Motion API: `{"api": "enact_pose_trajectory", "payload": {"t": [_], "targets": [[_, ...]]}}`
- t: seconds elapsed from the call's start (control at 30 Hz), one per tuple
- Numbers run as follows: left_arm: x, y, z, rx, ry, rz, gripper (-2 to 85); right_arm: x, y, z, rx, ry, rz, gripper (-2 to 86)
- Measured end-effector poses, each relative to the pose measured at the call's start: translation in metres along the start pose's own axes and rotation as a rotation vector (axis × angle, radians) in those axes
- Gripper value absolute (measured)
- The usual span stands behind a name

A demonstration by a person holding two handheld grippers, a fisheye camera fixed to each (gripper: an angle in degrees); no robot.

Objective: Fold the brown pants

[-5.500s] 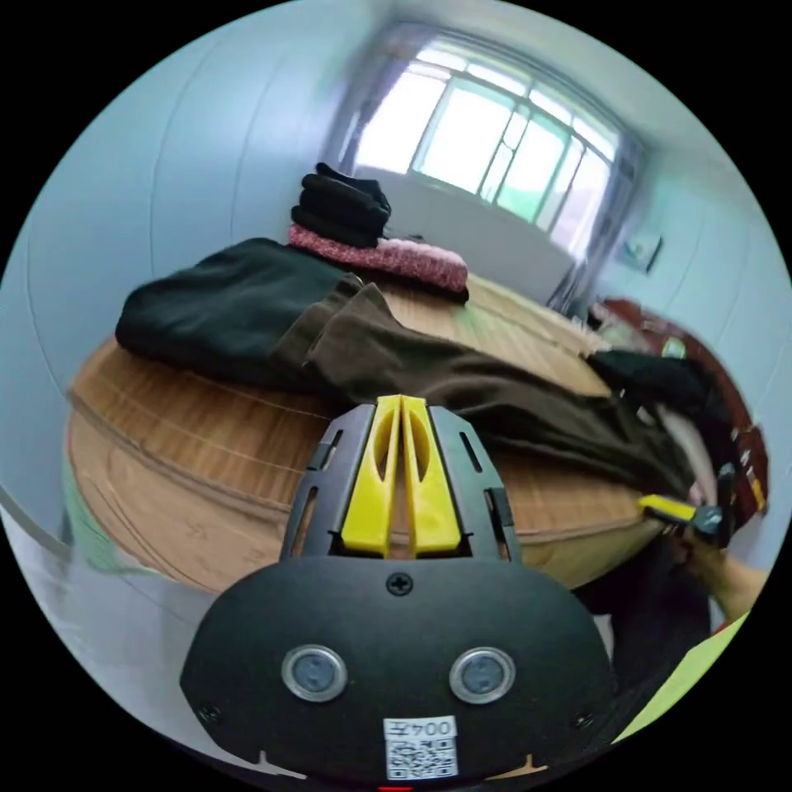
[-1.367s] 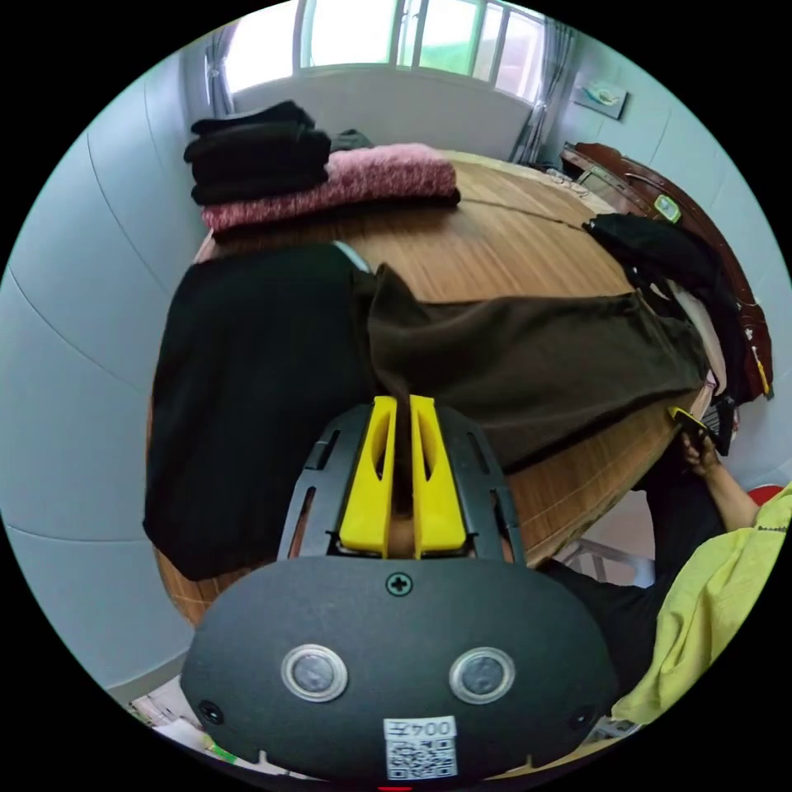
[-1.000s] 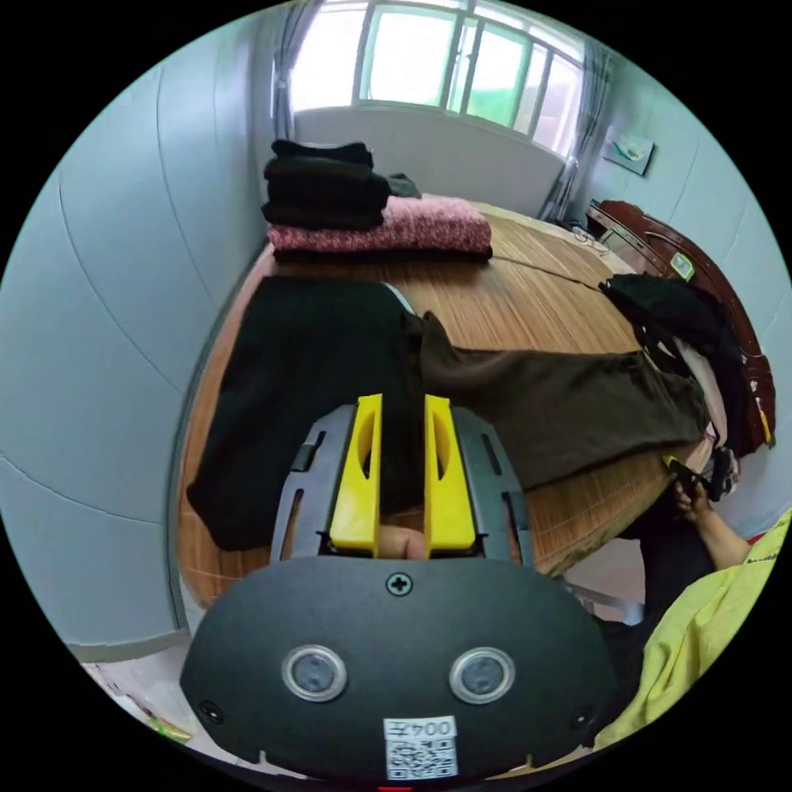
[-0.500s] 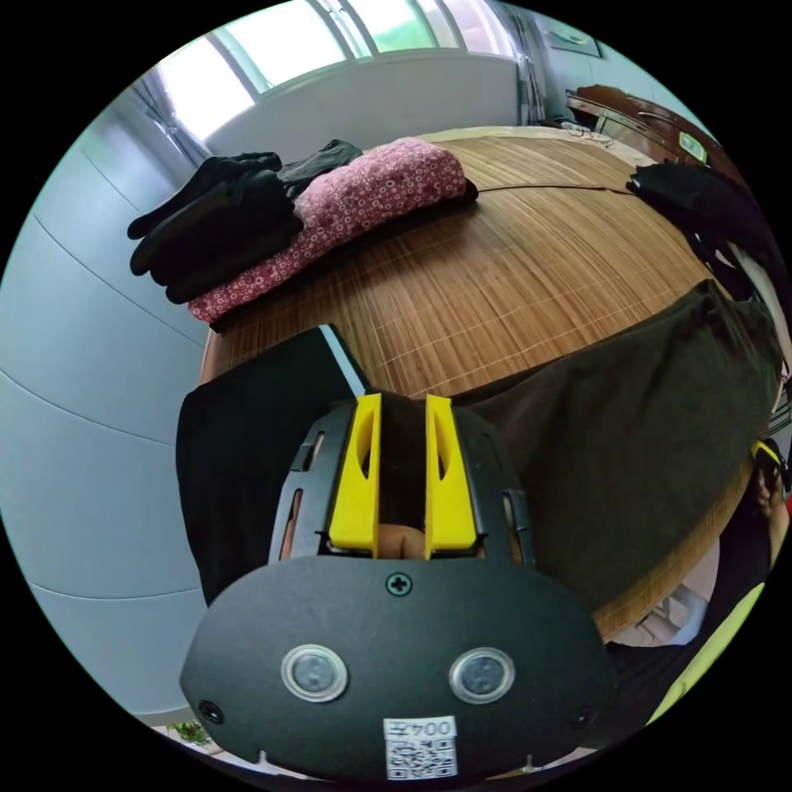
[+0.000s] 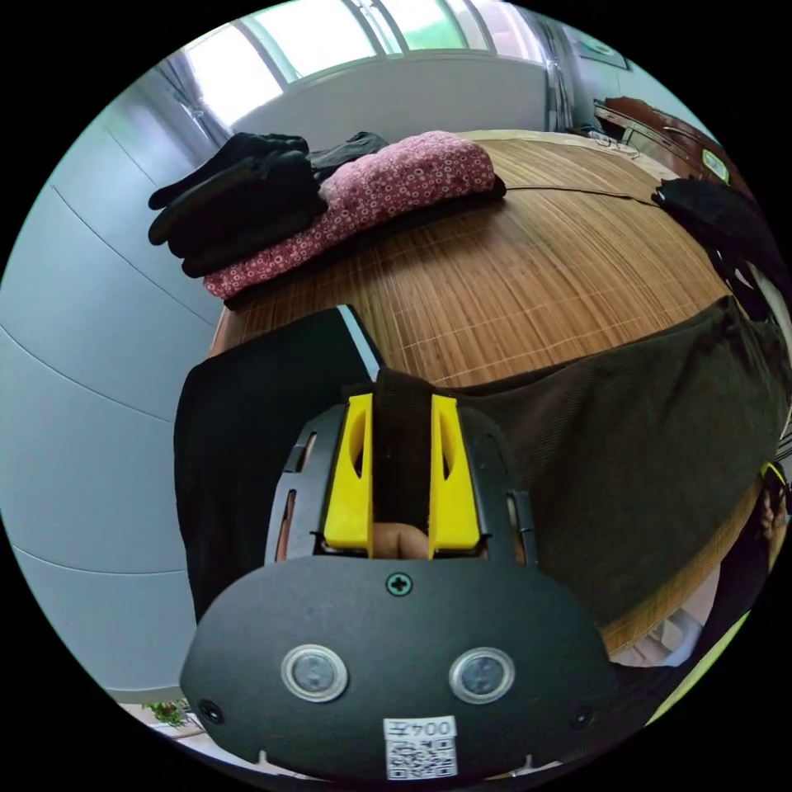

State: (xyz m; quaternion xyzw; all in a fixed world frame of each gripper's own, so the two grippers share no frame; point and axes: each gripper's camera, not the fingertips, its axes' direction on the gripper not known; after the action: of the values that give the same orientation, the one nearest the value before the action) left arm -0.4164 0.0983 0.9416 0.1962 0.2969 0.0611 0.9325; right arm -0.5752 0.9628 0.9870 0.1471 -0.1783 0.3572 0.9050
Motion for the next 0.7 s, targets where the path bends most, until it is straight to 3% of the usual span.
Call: {"api": "enact_pose_trajectory", "payload": {"t": [0.17, 0.3, 0.47, 0.7], "targets": [[0.027, 0.005, -0.024, 0.100, -0.162, 0.060, 4.5, 0.001, -0.004, -0.001, 0.000, -0.006, 0.003, -0.8], [0.021, 0.014, -0.055, 0.240, -0.186, -0.085, 3.5, 0.001, -0.008, -0.002, 0.003, -0.011, 0.008, -0.8], [-0.001, 0.020, -0.015, 0.078, -0.135, -0.255, 5.0, -0.003, -0.014, -0.002, -0.001, -0.004, -0.001, -0.8], [-0.017, 0.024, -0.044, 0.076, -0.087, -0.329, 7.8, -0.033, -0.026, -0.020, 0.042, 0.072, -0.081, -0.7]]}}
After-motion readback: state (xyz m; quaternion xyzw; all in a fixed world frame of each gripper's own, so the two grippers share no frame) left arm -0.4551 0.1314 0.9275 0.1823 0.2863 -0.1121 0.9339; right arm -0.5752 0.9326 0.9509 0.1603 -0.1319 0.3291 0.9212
